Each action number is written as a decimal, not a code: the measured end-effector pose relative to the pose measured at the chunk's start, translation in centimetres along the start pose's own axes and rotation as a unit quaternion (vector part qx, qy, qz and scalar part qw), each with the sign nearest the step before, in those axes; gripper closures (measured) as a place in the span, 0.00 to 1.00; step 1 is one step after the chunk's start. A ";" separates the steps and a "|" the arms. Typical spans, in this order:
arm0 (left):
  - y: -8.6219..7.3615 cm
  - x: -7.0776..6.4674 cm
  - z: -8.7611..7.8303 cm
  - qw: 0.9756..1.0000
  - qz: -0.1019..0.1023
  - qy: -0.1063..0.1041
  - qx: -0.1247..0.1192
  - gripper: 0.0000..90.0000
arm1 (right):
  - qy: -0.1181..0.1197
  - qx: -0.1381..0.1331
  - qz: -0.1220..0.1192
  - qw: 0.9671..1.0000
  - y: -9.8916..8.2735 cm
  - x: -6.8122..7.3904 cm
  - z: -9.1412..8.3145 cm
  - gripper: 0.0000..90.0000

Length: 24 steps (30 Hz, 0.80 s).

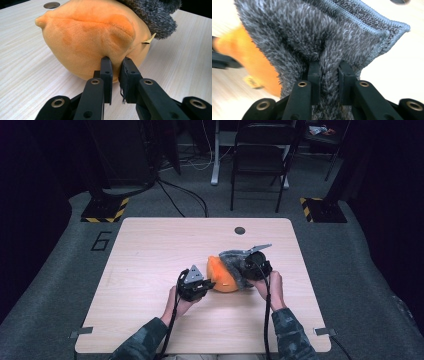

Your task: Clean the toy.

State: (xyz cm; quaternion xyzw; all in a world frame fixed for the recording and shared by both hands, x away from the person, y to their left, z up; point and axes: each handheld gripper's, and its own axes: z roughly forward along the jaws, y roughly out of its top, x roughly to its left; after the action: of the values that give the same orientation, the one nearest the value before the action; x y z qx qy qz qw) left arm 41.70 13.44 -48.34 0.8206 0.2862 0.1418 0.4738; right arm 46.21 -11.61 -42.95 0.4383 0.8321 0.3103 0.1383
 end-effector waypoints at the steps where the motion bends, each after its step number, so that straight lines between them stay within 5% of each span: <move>1: 0.0 0.0 0.0 1.000 0.001 0.000 0.000 0.90 | -0.006 0.004 0.005 1.000 -0.2 -0.4 0.2 0.84; 7: 0.0 0.0 0.0 1.000 0.001 -0.003 0.003 0.90 | -0.011 0.024 0.037 0.999 -1.3 -2.1 1.1 0.84; 14: 0.0 -0.1 0.1 1.000 0.001 -0.001 -0.001 0.90 | -0.019 0.039 0.042 0.998 -1.5 -2.8 1.1 0.85; 18: 0.0 -0.1 0.1 1.000 0.003 -0.001 -0.001 0.90 | -0.012 0.006 0.038 0.999 -0.6 -2.4 -0.6 0.85; 24: 0.1 -0.4 0.0 1.000 0.013 -0.003 0.001 0.90 | 0.012 -0.051 -0.004 0.999 1.4 1.3 -3.0 0.85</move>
State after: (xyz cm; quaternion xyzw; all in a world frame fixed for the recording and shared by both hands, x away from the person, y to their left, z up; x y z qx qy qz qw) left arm 41.45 13.15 -48.28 0.8252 0.2740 0.1456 0.4721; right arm 44.90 -11.14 -39.69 0.4234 0.8188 0.3569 0.1513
